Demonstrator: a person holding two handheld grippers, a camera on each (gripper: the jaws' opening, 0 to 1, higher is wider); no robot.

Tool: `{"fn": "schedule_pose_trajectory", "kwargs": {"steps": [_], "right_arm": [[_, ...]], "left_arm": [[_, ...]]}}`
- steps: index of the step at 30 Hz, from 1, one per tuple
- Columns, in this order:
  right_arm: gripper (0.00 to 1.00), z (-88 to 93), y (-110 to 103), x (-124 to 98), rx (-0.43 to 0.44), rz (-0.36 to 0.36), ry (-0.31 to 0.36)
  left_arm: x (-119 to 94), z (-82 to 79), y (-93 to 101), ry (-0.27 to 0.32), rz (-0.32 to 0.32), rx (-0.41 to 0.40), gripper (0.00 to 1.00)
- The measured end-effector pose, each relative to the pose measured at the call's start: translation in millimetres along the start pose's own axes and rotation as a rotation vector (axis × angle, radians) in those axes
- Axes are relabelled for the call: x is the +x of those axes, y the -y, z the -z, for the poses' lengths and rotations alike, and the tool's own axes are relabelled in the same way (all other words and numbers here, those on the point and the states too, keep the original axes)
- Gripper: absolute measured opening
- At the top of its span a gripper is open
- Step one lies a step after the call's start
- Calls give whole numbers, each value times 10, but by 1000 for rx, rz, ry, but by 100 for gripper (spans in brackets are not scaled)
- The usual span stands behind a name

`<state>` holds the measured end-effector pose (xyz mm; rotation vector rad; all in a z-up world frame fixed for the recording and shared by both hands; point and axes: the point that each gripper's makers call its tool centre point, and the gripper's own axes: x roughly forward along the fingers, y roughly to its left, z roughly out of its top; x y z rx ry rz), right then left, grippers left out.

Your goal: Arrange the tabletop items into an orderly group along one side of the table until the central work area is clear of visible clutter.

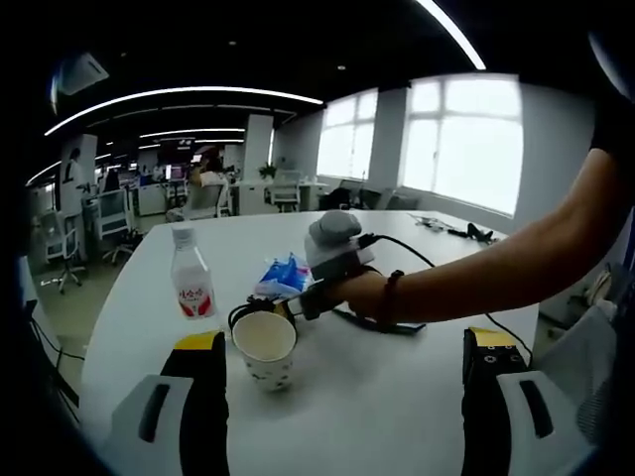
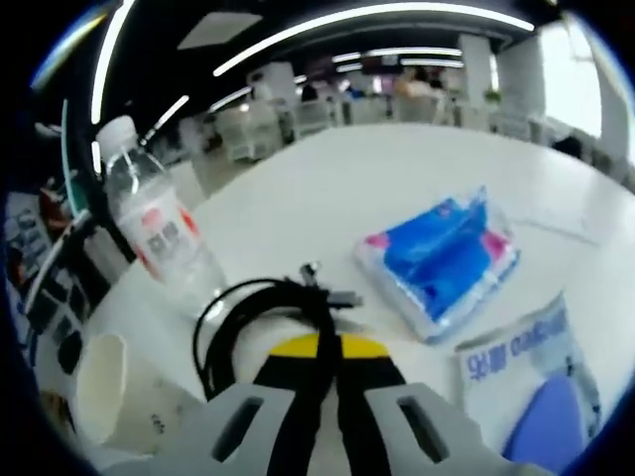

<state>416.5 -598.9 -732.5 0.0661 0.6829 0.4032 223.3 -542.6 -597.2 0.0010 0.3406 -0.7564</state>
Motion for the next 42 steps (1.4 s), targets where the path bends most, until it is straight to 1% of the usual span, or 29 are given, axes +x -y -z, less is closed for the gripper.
{"fn": "schedule_pose_trajectory", "kwargs": {"steps": [3, 8, 15, 20, 26, 30, 35, 39, 42], "right_arm": [[0, -51, -15, -7, -8, -19, 12], [0, -100, 12, -54, 5, -23, 22], [0, -201, 11, -173, -10, -32, 43], [0, -273, 30, -263, -5, -39, 58], [0, -343, 74, -357, -1, -45, 62], [0, -372, 109, -444, 29, -46, 68], [0, -388, 162, -554, 37, -38, 68], [0, -426, 182, -656, 49, -38, 82], [0, -440, 204, -730, 69, -35, 84]], "left_arm": [[3, -10, -7, 5, -2, -3, 100], [10, -18, -1, 6, -1, 1, 100], [18, -31, 5, 6, -1, 0, 100], [15, -31, 26, -11, 4, 5, 100], [-5, -61, 44, 0, 11, -14, 100], [-10, -45, 50, -18, 12, -6, 100], [-22, -24, 58, -39, 12, -6, 100], [-22, 26, 65, -75, 9, 9, 100], [-27, 27, 64, -79, 4, 7, 100]]}}
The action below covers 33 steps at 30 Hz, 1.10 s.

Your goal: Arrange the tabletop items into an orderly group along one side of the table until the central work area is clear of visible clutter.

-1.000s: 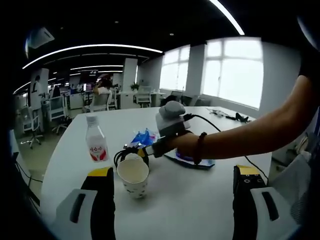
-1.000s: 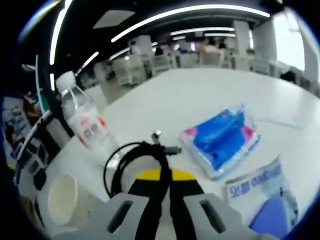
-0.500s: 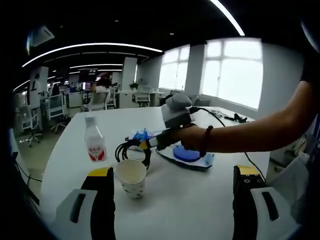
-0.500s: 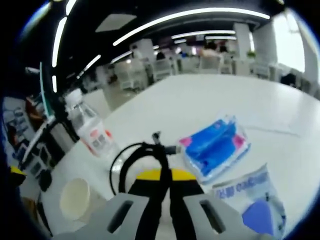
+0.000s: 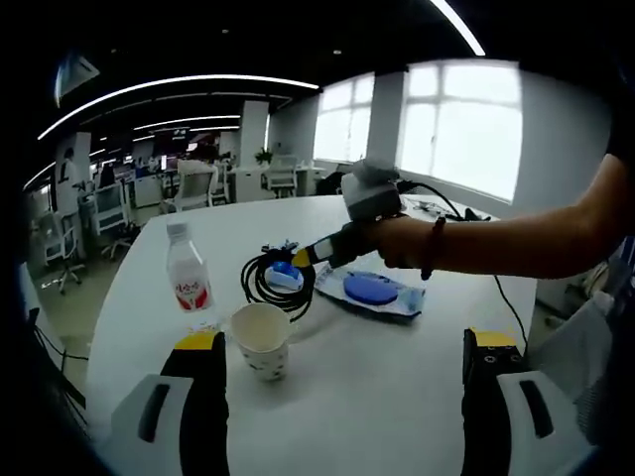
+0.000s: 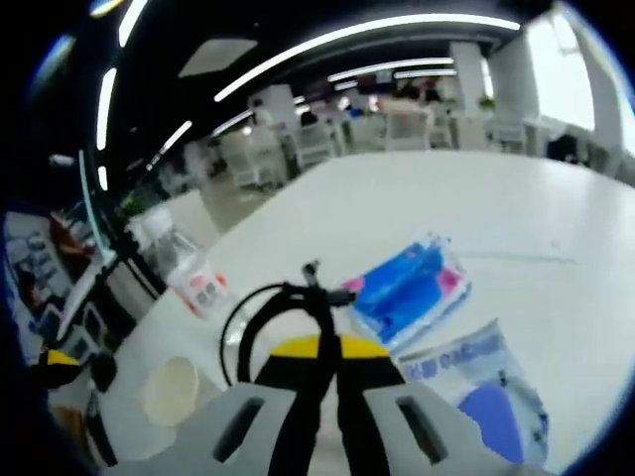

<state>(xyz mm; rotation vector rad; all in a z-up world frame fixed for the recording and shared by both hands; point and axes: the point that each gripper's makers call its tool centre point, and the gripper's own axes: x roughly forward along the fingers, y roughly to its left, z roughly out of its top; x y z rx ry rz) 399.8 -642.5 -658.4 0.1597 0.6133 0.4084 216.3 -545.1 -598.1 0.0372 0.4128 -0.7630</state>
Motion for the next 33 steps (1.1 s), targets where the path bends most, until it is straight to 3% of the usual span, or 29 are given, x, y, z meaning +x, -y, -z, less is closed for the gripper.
{"fn": "schedule_pose_trajectory", "kwargs": {"steps": [16, 33], "right_arm": [[0, 30, 75, -355, 57, 16, -12], [0, 258, 95, -675, 105, 11, -67]], "left_arm": [[-30, 19, -32, -40, -18, 0, 100], [-60, 42, -36, -65, -25, 3, 100]]}}
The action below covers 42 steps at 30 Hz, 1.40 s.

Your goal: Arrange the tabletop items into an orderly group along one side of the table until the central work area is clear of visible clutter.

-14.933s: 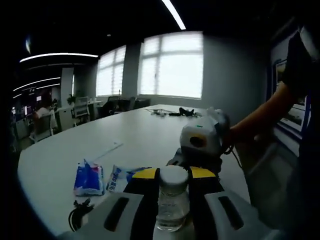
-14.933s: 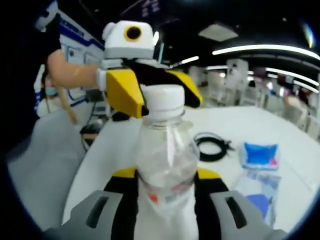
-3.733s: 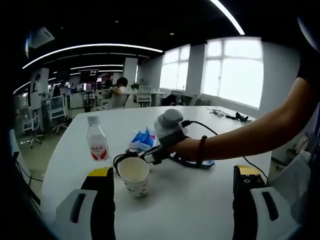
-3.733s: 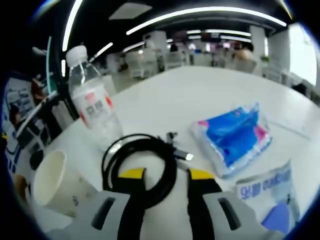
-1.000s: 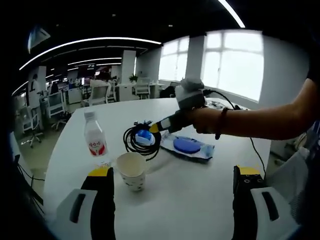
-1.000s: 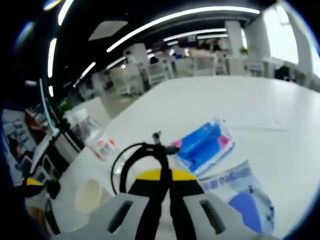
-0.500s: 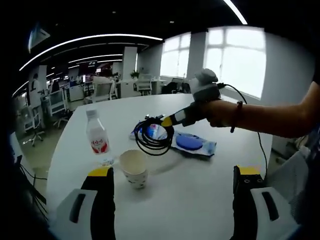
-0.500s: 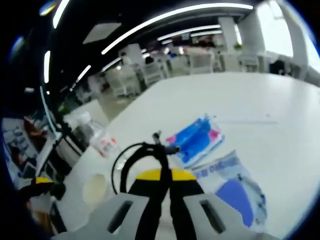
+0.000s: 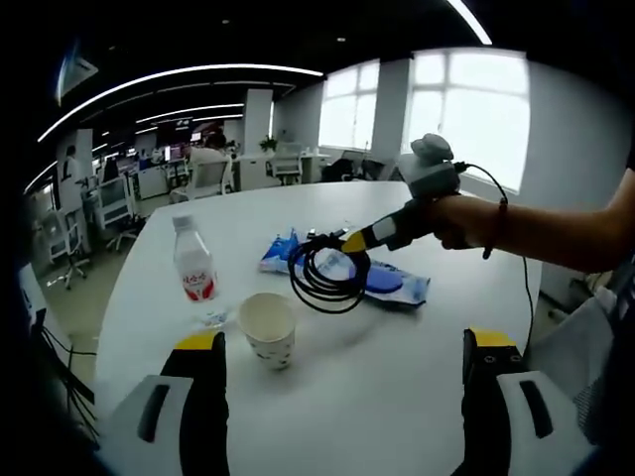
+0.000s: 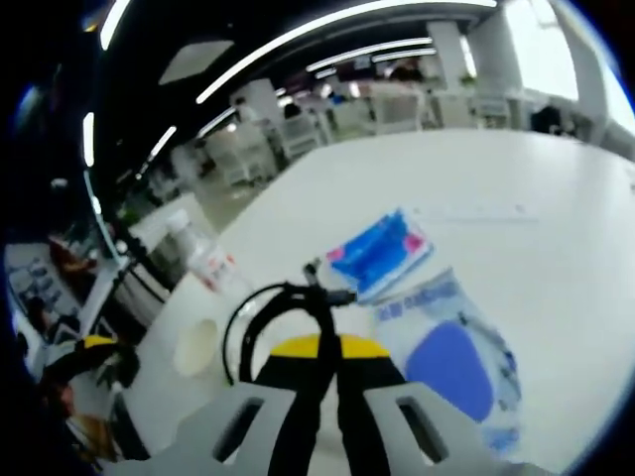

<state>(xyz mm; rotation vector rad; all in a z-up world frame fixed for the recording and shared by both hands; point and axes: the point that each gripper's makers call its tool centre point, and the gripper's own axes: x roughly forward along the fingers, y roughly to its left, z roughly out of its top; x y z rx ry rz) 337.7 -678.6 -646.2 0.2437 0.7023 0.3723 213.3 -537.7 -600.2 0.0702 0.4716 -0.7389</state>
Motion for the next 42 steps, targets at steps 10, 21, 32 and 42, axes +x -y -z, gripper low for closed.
{"fn": "schedule_pose_trajectory", "kwargs": {"steps": [10, 21, 32, 42], "right_arm": [[0, 264, 23, -199, 30, -15, -61], [0, 493, 11, -377, 75, -44, -105], [0, 803, 94, -476, 169, -71, -175], [0, 1069, 207, -541, 227, -73, -241]], "left_arm": [[-38, -48, 29, -2, 0, 10, 100], [-89, -30, 72, -16, 1, 19, 100], [-113, -45, 129, -26, 14, 33, 100], [-140, 1, 155, -43, 15, 39, 100]]}}
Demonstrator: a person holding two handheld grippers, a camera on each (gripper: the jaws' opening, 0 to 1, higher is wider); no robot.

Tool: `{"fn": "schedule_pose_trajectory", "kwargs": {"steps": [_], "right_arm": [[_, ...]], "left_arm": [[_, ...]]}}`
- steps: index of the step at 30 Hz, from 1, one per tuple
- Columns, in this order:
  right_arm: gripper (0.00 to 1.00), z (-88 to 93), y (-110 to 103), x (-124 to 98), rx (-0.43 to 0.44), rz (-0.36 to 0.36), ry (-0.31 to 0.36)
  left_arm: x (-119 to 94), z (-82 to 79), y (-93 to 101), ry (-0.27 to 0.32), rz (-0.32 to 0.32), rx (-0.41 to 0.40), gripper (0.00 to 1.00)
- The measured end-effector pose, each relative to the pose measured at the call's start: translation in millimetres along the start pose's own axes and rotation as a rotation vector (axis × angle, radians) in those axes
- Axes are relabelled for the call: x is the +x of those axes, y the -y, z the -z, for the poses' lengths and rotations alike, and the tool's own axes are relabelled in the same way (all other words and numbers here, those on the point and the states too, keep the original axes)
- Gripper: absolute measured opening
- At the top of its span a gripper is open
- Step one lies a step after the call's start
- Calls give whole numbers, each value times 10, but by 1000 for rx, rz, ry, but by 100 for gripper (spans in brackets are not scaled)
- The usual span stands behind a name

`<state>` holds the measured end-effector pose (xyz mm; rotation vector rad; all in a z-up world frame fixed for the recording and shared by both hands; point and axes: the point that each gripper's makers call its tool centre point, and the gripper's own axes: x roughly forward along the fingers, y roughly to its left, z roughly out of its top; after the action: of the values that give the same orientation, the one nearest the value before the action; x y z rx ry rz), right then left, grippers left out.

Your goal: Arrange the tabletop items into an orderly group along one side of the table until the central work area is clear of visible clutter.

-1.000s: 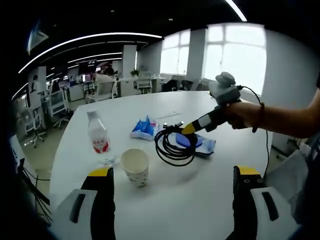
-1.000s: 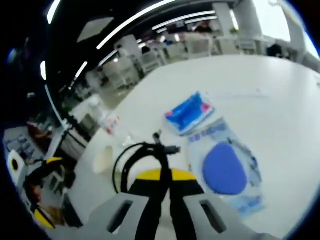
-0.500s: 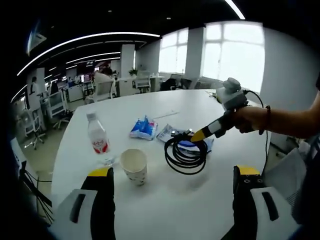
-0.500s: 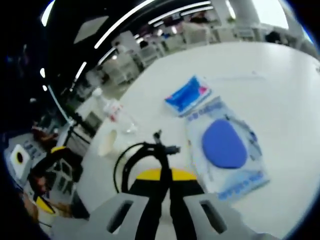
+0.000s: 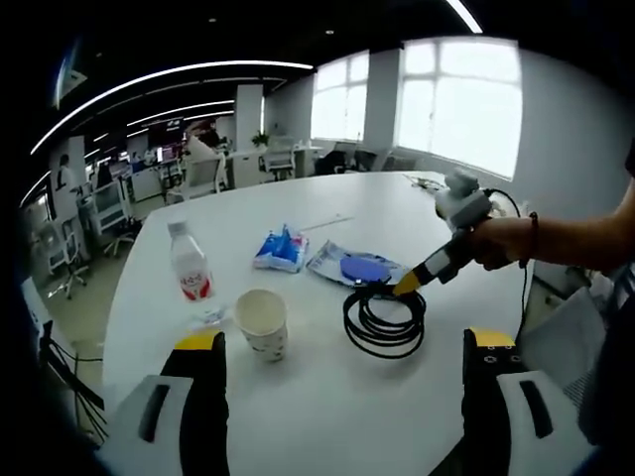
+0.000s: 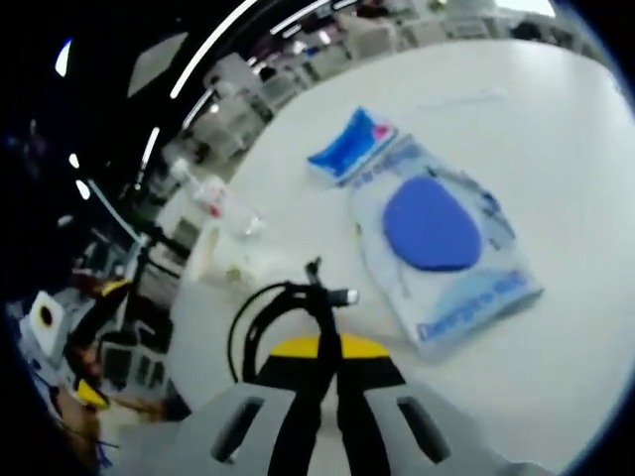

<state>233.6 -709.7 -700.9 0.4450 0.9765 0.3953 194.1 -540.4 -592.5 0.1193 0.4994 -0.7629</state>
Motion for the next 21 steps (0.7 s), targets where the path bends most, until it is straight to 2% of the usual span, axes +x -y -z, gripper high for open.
{"fn": "schedule_pose_trajectory", "kwargs": {"steps": [10, 14, 21], "right_arm": [[0, 159, 182, 4, 57, 7, -40], [0, 267, 275, 33, 47, 32, -69], [0, 313, 328, 38, 66, 29, -69]], "left_arm": [[-1, 51, 6, -31, 0, 1, 100], [1, 79, 6, -45, 0, 0, 100], [3, 85, -28, -51, -12, -7, 100]]}}
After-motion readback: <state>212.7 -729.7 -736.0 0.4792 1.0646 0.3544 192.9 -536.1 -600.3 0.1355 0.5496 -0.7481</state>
